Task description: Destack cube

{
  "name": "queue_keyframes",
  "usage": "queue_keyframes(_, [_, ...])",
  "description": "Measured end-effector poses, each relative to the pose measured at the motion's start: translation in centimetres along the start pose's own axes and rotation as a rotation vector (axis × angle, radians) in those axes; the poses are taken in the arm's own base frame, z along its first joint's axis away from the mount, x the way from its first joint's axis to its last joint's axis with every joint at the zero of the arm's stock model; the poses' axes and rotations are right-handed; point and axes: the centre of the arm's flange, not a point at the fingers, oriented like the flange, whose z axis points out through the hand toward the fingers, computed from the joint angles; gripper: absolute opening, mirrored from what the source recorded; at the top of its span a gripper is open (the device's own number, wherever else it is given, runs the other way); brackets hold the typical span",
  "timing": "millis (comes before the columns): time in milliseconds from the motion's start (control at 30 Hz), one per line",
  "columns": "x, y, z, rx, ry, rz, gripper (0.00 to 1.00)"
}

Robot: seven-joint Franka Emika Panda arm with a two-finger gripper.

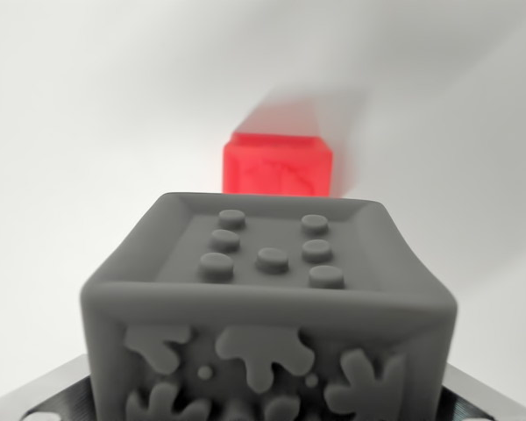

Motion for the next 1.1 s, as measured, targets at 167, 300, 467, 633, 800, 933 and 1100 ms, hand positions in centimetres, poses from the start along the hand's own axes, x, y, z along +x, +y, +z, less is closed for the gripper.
queue_keyframes(167, [0.0, -0.4, 0.1, -0.001, 0.000, -0.029, 0.00])
queue_keyframes(300, [0.1, -0.9, 0.9, -0.010, 0.000, -0.064, 0.00])
queue_keyframes(467, [0.0, -1.4, 1.1, -0.009, 0.000, -0.104, 0.00])
queue_keyframes(633, [0.0, -2.0, 1.6, -0.009, 0.000, -0.148, 0.00])
queue_keyframes(800, [0.0, -2.7, 2.2, -0.010, -0.001, -0.195, 0.00])
queue_keyframes(933, [-0.1, -3.1, 2.5, -0.010, -0.001, -0.231, 0.00])
queue_keyframes(1100, [-0.1, -3.7, 3.1, -0.010, -0.001, -0.274, 0.00])
